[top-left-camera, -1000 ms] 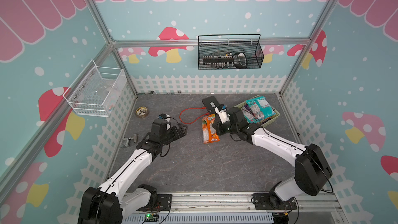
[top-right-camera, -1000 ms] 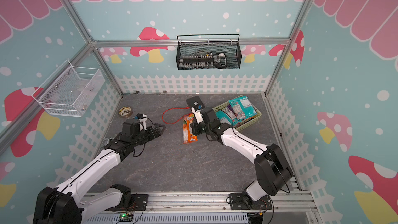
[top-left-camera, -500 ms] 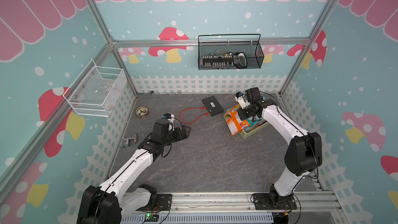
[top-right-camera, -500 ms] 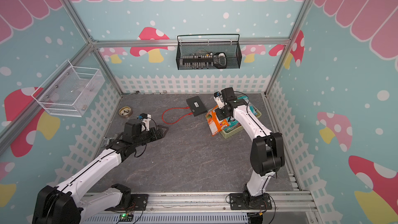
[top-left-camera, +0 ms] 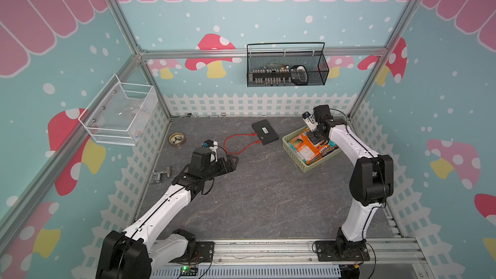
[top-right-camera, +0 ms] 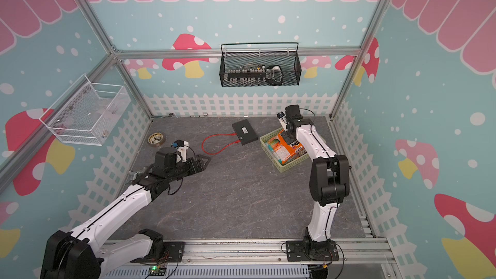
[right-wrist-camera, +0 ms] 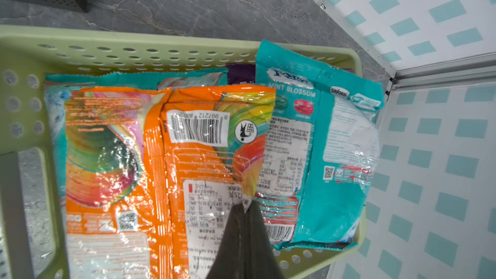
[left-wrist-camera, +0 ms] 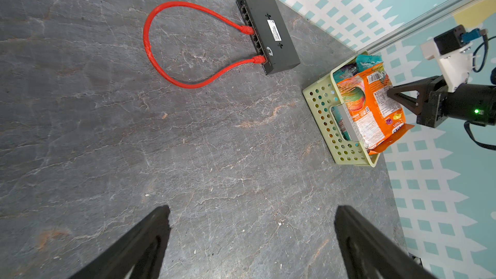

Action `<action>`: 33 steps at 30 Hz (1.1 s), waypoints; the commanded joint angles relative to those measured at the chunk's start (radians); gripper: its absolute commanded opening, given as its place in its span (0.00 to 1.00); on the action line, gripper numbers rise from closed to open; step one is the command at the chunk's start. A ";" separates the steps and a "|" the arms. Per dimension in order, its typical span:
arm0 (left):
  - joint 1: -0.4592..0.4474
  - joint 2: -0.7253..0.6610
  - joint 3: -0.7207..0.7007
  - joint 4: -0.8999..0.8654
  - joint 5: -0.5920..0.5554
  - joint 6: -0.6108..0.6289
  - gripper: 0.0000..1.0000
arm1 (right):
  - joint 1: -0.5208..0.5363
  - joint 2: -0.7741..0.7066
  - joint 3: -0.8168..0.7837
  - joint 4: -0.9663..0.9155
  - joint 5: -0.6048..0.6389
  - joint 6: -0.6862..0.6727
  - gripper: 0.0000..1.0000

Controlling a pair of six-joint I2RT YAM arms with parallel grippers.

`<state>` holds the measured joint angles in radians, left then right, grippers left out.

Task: Put the candies in the basket
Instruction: Place the candy in the basket.

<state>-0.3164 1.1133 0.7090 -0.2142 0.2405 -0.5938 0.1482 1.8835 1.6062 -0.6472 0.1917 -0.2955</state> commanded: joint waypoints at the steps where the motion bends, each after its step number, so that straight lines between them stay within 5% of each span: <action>1: -0.005 0.017 0.035 0.016 0.012 0.019 0.99 | 0.000 0.006 0.013 0.048 -0.030 -0.015 0.00; 10: -0.006 0.025 0.018 0.034 0.008 0.011 0.99 | -0.024 0.051 0.011 0.067 -0.068 0.043 0.00; 18: -0.030 -0.019 -0.030 0.139 -0.020 -0.017 0.99 | -0.033 -0.080 -0.015 0.081 -0.073 0.175 0.40; 22: -0.060 -0.040 -0.062 0.268 -0.080 -0.019 0.99 | -0.032 -0.238 -0.157 0.185 -0.157 0.261 0.54; 27: -0.087 -0.057 -0.101 0.460 -0.153 0.055 0.99 | -0.032 -0.477 -0.400 0.380 -0.238 0.333 0.94; 33: -0.150 -0.109 -0.253 0.808 -0.314 0.364 0.99 | -0.032 -0.747 -0.727 0.625 -0.224 0.430 0.98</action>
<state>-0.4427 1.0252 0.5137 0.3641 0.0391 -0.4160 0.1177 1.2007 0.9958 -0.1837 -0.0189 0.0498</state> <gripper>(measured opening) 0.990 0.985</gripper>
